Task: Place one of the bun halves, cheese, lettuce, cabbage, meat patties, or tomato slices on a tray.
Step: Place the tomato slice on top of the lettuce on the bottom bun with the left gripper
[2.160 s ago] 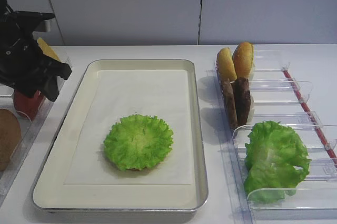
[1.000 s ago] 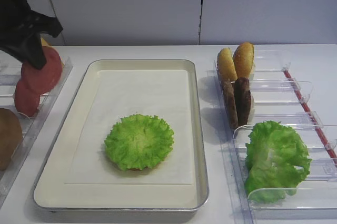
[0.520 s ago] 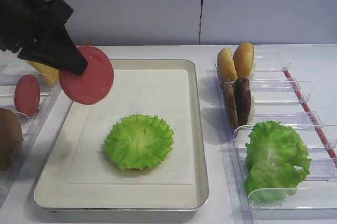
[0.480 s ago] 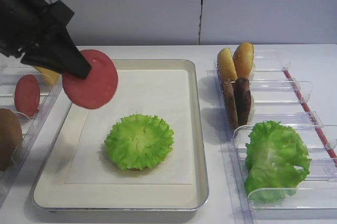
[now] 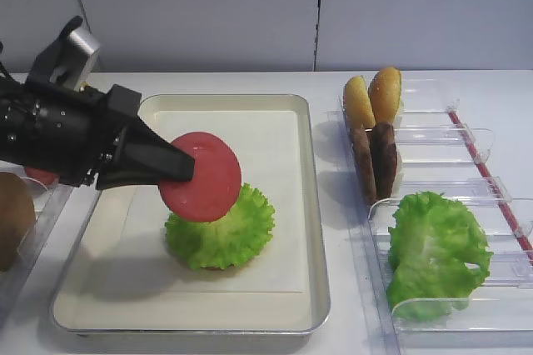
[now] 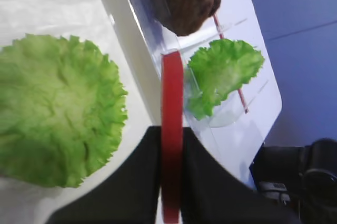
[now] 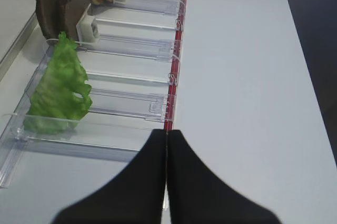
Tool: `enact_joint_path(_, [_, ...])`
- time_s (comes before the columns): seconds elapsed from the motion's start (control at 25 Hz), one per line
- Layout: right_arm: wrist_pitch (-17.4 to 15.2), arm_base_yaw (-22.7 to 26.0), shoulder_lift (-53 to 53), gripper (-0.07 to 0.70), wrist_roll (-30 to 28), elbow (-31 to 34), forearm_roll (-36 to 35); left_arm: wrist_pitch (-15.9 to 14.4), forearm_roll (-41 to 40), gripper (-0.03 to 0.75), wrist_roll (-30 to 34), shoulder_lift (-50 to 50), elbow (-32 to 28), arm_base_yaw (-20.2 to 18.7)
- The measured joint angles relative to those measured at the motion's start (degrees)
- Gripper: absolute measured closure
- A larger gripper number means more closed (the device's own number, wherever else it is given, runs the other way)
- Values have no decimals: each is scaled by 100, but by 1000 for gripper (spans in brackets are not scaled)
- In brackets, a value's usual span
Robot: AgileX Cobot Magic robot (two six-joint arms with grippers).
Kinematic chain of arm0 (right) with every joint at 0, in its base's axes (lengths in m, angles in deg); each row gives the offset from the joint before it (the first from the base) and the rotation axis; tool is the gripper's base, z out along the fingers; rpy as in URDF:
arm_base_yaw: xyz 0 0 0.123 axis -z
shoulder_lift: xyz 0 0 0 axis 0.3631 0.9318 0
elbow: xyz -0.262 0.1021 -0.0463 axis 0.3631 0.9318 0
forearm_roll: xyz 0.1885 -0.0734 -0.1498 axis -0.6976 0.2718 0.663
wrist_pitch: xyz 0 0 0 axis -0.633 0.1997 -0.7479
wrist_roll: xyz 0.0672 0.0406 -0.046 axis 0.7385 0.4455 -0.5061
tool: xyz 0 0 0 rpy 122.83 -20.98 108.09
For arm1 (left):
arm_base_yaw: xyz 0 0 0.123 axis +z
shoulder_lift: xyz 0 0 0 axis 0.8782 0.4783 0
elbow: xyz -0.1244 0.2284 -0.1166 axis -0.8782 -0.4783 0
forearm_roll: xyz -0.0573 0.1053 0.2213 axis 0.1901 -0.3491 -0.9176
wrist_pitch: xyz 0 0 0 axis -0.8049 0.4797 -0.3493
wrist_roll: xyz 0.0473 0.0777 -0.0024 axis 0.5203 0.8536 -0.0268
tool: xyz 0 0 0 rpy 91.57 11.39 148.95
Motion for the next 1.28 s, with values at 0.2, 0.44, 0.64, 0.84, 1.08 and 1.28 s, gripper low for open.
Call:
enact_joint_path(0.2, [0, 0, 0, 372, 0, 0, 0, 227, 585, 668, 534, 460, -296, 0])
enact_joint_path(0.44, [0, 0, 0, 372, 0, 0, 0, 60, 1301, 668, 952, 1034, -296, 0])
enact_joint_path(0.64, [0, 0, 0, 372, 0, 0, 0, -124, 1374, 668, 1034, 1432, -296, 0])
enact_joint_path(0.84, [0, 0, 0, 372, 0, 0, 0, -137, 1384, 668, 1070, 1473, -296, 0])
enact_joint_path(1.08, [0, 0, 0, 372, 0, 0, 0, -62, 1362, 668, 1070, 1473, -296, 0])
enact_joint_path(1.28, [11, 0, 0, 372, 0, 0, 0, -62, 1327, 668, 1070, 1683, -296, 0])
